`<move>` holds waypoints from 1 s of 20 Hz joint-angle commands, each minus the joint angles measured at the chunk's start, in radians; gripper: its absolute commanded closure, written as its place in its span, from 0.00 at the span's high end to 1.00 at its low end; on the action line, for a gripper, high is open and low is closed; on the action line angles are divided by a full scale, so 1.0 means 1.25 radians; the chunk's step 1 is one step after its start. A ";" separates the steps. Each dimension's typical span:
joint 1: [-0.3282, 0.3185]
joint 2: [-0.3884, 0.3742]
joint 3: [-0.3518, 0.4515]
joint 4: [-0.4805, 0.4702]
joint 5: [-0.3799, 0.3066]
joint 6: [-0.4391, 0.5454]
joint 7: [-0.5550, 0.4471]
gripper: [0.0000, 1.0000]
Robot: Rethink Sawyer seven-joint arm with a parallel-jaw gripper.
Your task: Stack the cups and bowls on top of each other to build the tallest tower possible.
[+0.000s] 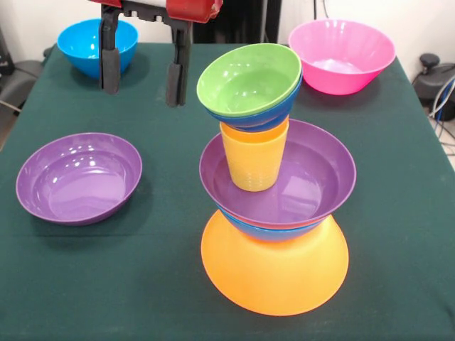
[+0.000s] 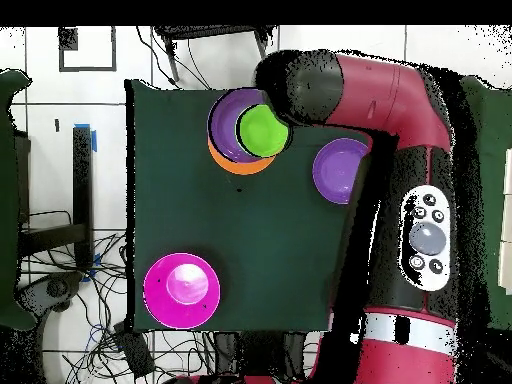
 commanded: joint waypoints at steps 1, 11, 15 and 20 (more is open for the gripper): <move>-0.022 -0.025 0.025 0.031 -0.038 0.090 -0.103 1.00; -0.083 -0.109 -0.018 0.336 -0.043 -0.097 -0.013 1.00; -0.121 -0.096 0.004 0.405 -0.033 -0.115 -0.034 1.00; -0.160 -0.099 0.025 0.517 -0.075 -0.270 -0.030 1.00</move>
